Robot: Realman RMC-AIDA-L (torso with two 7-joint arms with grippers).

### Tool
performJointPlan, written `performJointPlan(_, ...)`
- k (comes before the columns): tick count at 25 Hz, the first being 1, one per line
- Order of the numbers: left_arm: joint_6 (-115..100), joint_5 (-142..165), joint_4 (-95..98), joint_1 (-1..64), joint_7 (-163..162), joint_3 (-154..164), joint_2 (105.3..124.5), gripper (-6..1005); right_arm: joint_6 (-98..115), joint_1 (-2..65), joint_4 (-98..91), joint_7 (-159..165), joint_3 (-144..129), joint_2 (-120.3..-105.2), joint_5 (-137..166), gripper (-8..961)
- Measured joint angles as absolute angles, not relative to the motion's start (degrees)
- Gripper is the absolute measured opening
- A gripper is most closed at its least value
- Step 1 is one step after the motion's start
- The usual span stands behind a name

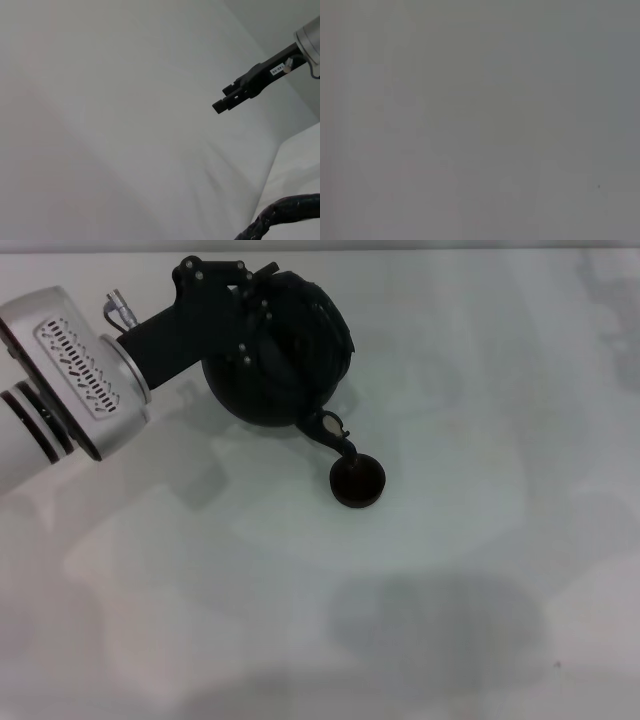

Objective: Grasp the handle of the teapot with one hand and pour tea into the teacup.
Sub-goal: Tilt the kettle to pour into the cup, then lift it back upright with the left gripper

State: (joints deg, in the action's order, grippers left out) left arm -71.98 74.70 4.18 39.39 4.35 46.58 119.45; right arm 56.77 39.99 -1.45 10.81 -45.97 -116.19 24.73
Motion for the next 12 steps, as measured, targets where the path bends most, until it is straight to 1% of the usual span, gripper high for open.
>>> performJointPlan(12,-72.0,74.3,4.6,39.6,4.3,46.6,119.52,99,56.8,40.3,-1.5,10.8,-46.0,-116.19,24.7,845)
